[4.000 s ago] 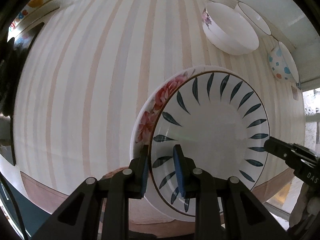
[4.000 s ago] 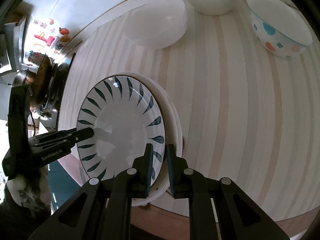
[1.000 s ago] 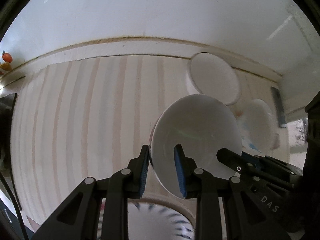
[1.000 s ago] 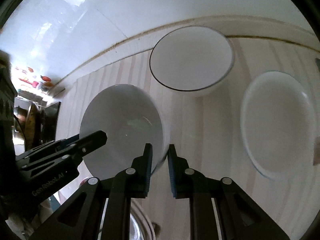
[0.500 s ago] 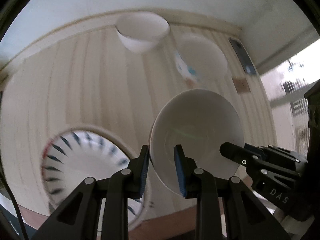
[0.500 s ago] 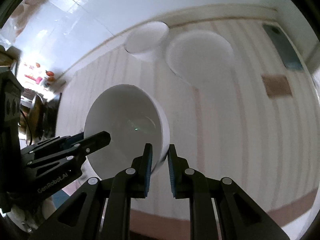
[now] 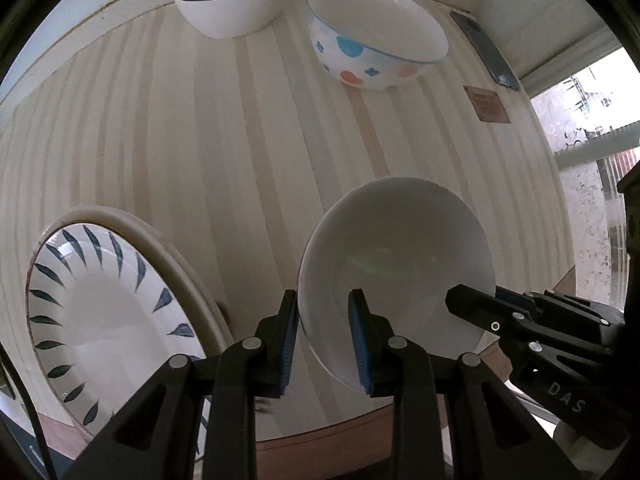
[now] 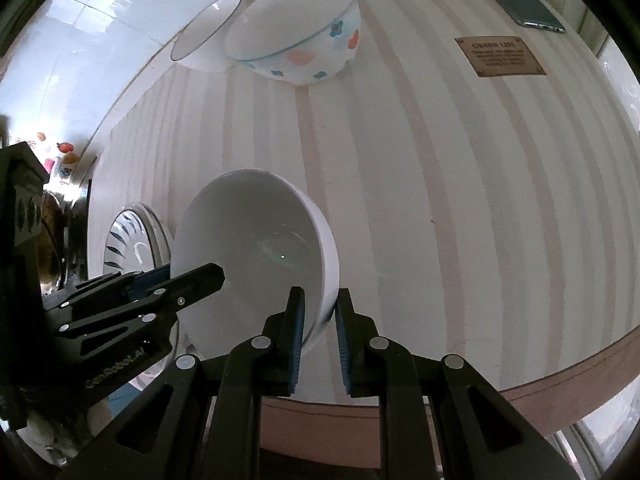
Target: Organize plates and bowls
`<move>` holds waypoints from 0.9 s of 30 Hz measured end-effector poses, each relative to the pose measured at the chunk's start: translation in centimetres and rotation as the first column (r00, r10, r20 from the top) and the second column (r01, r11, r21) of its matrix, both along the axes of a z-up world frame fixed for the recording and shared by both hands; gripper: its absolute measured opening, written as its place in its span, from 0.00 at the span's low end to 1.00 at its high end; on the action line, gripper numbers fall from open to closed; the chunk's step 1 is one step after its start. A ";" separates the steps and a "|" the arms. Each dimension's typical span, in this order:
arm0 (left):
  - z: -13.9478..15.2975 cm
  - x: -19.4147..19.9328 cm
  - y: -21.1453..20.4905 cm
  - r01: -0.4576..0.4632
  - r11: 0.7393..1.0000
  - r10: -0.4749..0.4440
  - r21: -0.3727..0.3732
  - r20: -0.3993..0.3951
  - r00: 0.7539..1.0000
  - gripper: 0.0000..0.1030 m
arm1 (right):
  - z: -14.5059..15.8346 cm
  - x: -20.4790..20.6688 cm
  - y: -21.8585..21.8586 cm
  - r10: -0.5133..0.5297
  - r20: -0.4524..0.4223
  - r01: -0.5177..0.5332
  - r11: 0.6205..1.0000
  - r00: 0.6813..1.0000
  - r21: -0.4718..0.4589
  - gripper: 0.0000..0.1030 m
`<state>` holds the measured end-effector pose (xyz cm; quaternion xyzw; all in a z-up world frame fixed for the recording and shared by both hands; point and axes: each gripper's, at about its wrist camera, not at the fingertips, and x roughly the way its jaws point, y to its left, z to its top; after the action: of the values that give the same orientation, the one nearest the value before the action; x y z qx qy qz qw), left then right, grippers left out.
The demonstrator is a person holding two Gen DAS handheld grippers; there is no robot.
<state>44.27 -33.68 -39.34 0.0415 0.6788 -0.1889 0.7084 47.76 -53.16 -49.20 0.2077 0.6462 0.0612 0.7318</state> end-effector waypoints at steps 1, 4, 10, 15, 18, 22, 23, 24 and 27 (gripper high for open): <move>-0.3 -0.1 -0.1 0.000 1.000 0.000 0.003 -0.002 1.000 0.22 | -0.1 0.1 0.2 0.002 -0.002 -0.002 1.000 1.000 -0.002 0.17; -0.7 0.0 -0.5 -0.001 1.000 0.001 0.011 0.001 1.000 0.22 | -0.2 0.3 0.1 0.009 -0.008 -0.009 1.000 1.000 -0.001 0.17; -0.6 0.2 -0.4 -0.012 1.000 0.012 -0.004 -0.023 1.000 0.22 | -0.3 0.8 0.1 0.022 -0.028 -0.022 1.000 0.999 0.006 0.17; 3.5 0.3 1.8 -0.074 0.995 0.074 -0.071 -0.001 0.997 0.23 | 0.5 1.1 -0.7 0.020 -0.056 -0.019 0.999 0.998 0.026 0.17; 5.9 2.1 2.3 -0.125 0.985 0.128 -0.119 0.019 0.992 0.23 | 2.7 1.1 -2.5 -0.019 -0.026 0.020 0.999 0.999 0.040 0.17; 6.6 6.9 1.8 -0.176 0.974 0.182 -0.142 0.032 0.983 0.23 | 5.1 2.9 -5.3 -0.106 0.029 0.102 0.988 0.994 0.114 0.31; 6.5 7.7 1.6 -0.183 0.973 0.189 -0.143 0.032 0.981 0.23 | 5.5 3.7 -5.9 -0.125 0.044 0.119 0.984 0.991 0.130 0.42; 6.2 9.4 1.1 -0.191 0.971 0.198 -0.145 0.030 0.980 0.23 | 5.6 4.5 -6.2 -0.138 0.053 0.130 0.982 0.989 0.135 0.44; 5.2 13.0 -0.2 -0.198 0.972 0.204 -0.127 0.035 0.978 0.23 | 5.3 8.2 -7.6 -0.185 0.084 0.173 0.975 0.979 0.137 0.44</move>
<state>57.31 -33.91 -34.10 -0.0669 0.6496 -0.1565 0.7410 55.98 -60.75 -43.93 0.3086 0.5834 0.0465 0.7499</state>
